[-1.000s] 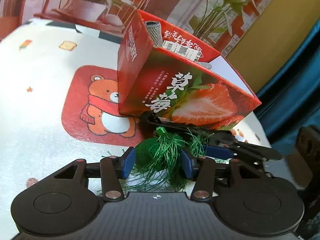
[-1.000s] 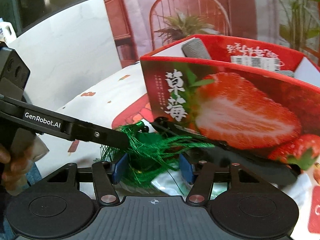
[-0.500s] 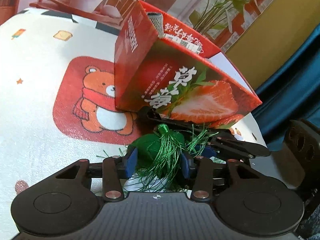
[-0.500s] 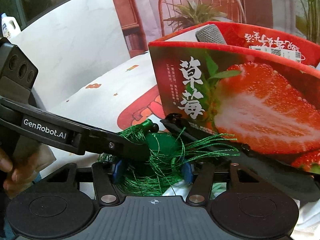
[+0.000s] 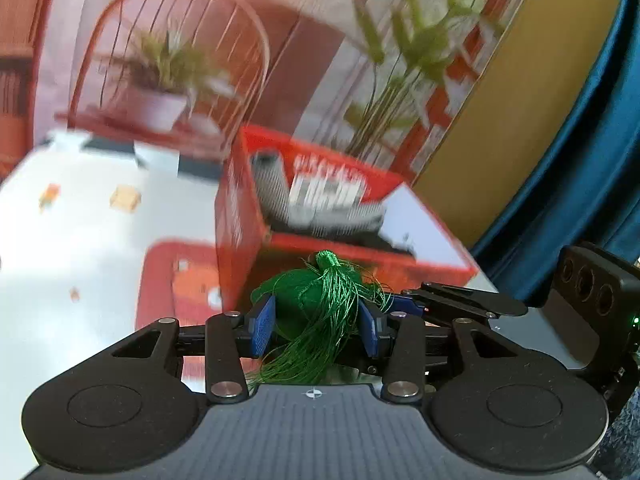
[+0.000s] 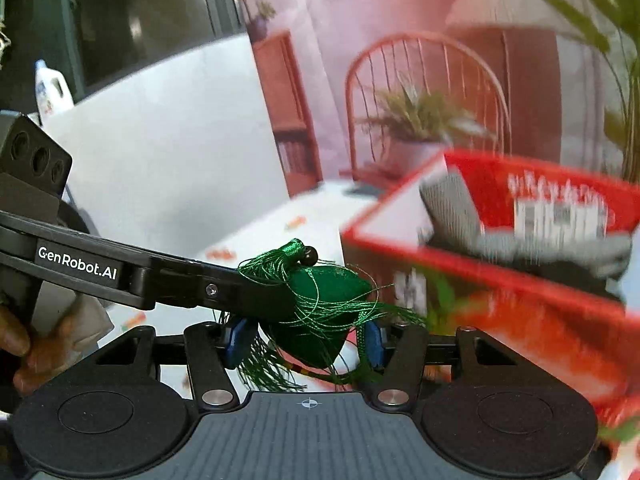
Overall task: Organize soft objects
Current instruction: 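Lift the green tassel with both tools and carry it over the box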
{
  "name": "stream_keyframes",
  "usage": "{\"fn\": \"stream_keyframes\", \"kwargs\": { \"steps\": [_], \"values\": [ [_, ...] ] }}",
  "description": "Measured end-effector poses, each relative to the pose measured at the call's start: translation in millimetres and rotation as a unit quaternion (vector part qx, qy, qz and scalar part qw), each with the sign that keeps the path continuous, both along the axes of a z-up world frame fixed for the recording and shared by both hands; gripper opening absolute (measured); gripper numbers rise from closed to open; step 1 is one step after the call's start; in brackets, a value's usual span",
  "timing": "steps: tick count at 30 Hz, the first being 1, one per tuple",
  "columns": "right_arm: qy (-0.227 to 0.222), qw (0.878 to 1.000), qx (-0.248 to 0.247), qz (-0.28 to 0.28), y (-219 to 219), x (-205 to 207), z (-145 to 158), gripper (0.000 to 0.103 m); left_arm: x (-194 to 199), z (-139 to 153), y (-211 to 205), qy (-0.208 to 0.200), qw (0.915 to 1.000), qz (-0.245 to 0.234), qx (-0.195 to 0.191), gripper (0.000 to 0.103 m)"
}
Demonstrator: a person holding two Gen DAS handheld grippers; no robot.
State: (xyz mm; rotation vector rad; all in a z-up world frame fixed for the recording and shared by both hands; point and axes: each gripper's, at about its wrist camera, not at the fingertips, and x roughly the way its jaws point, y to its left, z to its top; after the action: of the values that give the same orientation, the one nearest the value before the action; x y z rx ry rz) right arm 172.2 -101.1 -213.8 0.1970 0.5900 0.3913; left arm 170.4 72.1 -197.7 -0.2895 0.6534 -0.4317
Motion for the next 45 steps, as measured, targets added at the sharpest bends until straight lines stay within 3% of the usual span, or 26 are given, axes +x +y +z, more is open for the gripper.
{"fn": "stream_keyframes", "kwargs": {
  "steps": [11,19,32,45],
  "values": [
    [-0.093,0.995,-0.028,-0.020,-33,20,78,0.052,26,80,-36,-0.086,0.9960,-0.016,0.016,0.046],
    [-0.118,0.989,-0.069,-0.061,-84,29,101,0.054,70,93,-84,-0.099,0.9932,-0.061,0.004,0.047],
    [-0.060,0.990,-0.081,-0.101,-172,43,50,0.054,147,34,-147,-0.028,0.9940,-0.105,0.012,0.047],
    [0.003,0.988,-0.092,-0.124,-196,68,2,0.054,185,2,-172,0.003,0.9929,-0.112,0.040,0.047]
  ]
}}
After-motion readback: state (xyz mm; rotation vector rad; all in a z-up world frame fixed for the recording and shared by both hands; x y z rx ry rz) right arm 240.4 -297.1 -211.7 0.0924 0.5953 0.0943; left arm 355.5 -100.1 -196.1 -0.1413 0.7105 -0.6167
